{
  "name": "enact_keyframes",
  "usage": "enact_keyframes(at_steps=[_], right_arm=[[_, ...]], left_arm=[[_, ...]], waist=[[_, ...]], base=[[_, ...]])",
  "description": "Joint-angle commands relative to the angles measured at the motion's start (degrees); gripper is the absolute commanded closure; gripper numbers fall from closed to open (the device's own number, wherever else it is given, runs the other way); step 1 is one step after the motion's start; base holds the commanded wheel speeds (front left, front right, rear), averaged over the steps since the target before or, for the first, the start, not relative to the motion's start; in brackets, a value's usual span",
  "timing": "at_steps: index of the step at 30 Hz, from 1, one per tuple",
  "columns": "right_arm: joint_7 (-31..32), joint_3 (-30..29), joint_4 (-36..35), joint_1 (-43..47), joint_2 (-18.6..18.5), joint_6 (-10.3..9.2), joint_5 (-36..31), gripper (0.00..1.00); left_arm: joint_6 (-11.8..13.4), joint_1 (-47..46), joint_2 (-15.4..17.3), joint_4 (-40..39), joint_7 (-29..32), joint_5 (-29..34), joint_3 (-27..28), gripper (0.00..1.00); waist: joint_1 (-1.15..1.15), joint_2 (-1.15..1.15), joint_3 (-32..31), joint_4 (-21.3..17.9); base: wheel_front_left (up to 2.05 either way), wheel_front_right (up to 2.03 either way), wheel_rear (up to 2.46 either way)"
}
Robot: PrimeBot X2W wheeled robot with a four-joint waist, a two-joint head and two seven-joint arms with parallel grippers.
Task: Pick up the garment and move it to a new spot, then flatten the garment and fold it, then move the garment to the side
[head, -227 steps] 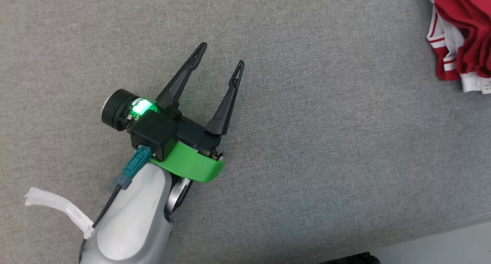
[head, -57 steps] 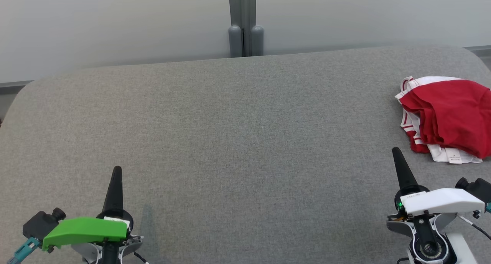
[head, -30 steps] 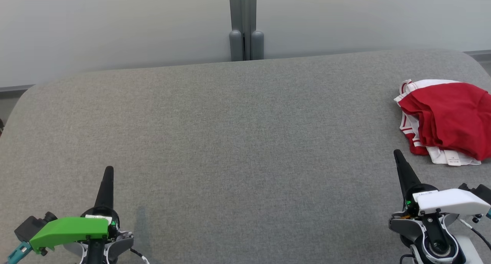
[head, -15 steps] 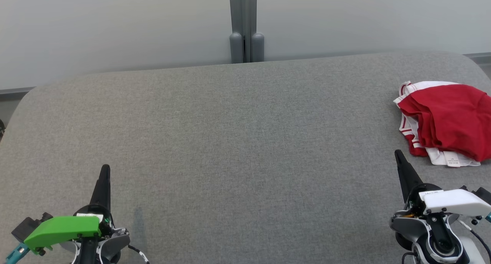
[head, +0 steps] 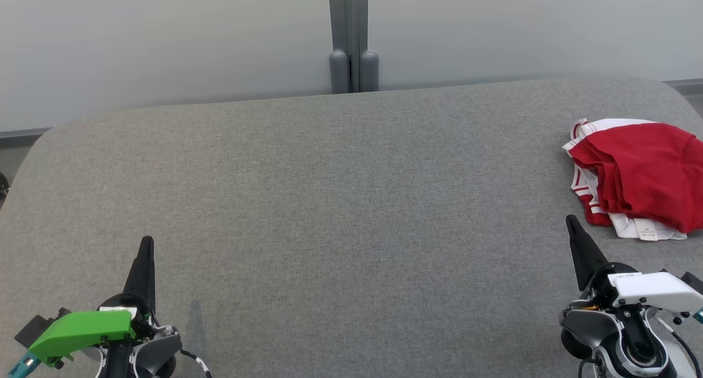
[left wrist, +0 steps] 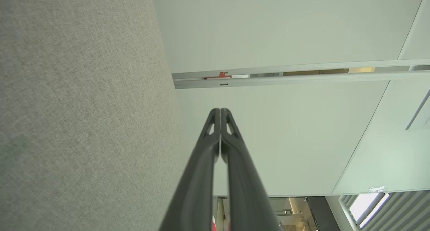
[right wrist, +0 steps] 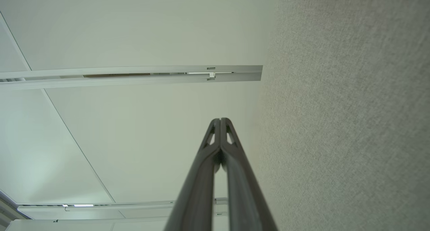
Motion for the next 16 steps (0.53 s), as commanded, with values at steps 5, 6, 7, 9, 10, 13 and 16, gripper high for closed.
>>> enact_keyframes(at_steps=[5,6,7,9,10,13,16], right_arm=[[0.50,-0.32,0.20,-0.57,0.09,0.04,1.04,1.00],[0.51,-0.34,0.20,-0.55,0.11,0.04,1.02,1.00],[0.54,-0.36,0.20,-0.51,0.12,0.04,0.98,1.00],[0.60,-0.40,0.20,-0.49,0.16,0.04,0.92,1.00],[0.62,-0.42,0.21,-0.50,0.18,0.04,0.90,1.00],[0.58,-0.48,0.21,-0.50,0.21,0.04,0.82,1.00],[0.65,-0.56,0.21,-0.51,0.26,0.04,0.73,1.00]], left_arm=[[-0.32,-1.02,0.02,0.17,0.45,-0.91,0.57,1.00],[-0.32,-1.01,0.01,0.17,0.46,-0.88,0.59,1.00],[-0.32,-1.01,-0.02,0.18,0.43,-0.84,0.61,1.00],[-0.32,-0.99,-0.07,0.18,0.47,-0.77,0.65,1.00],[-0.32,-0.99,-0.08,0.18,0.50,-0.74,0.66,1.00],[-0.32,-0.99,-0.13,0.18,0.59,-0.63,0.73,1.00],[-0.32,-0.99,-0.20,0.19,0.69,-0.54,0.80,1.00]], waist=[[0.00,0.00,-0.07,0.01],[0.00,0.00,-0.07,0.01],[0.00,0.00,-0.07,0.01],[0.00,0.00,-0.07,0.01],[0.00,0.00,-0.07,0.01],[0.00,0.00,-0.07,0.01],[0.00,0.00,-0.07,0.01]], base=[[0.00,0.00,0.00],[0.00,0.00,0.00],[0.00,0.00,0.00],[0.00,0.00,0.00],[0.00,0.00,0.00],[0.00,0.00,0.00],[0.00,0.00,0.00]])
